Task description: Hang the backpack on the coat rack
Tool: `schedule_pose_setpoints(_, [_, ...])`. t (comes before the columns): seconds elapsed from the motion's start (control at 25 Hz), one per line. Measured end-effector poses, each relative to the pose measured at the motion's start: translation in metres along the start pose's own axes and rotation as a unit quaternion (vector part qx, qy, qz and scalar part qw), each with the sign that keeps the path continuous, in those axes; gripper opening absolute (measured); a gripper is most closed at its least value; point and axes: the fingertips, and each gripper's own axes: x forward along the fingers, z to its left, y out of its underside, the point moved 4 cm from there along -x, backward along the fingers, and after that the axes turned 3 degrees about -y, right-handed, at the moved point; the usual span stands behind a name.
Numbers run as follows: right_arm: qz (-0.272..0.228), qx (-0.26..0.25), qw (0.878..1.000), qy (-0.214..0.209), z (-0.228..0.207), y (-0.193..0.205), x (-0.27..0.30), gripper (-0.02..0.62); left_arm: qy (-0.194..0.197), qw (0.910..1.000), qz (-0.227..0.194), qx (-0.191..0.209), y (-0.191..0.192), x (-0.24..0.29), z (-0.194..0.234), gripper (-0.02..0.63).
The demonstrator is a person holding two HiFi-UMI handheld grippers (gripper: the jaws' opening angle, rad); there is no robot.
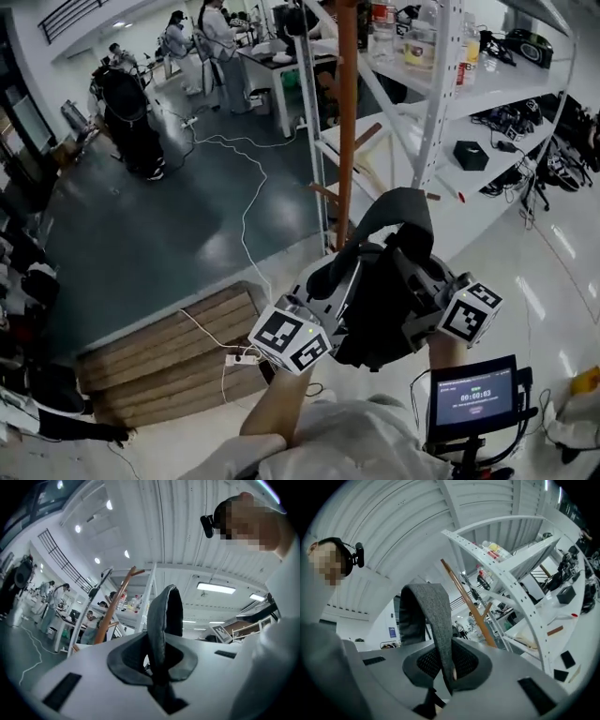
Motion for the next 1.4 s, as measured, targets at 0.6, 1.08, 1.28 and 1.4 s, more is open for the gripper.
schedule_pose_setpoints(0.6, [0.029, -0.046, 0.992, -0.116, 0.027, -0.132, 0.11, 0.037, -0.074, 0.9872, -0.065, 0.125, -0.17, 0.038, 0.038, 0.037])
schedule_pose_setpoints(1.08, [0.056, -0.113, 0.989, -0.079, 0.038, -0.242, 0.145, 0.037, -0.092, 0.975, -0.052, 0.195, -0.268, 0.086, 0.044, 0.037])
schedule_pose_setpoints(1.28, [0.072, -0.109, 0.99, -0.054, 0.029, -0.263, 0.156, 0.037, -0.078, 0.9845, -0.044, 0.151, -0.287, 0.106, 0.058, 0.037])
schedule_pose_setpoints(1.4, [0.089, -0.104, 0.99, -0.033, 0.018, -0.274, 0.168, 0.037, -0.076, 0.9877, -0.031, 0.133, -0.296, 0.128, 0.069, 0.037])
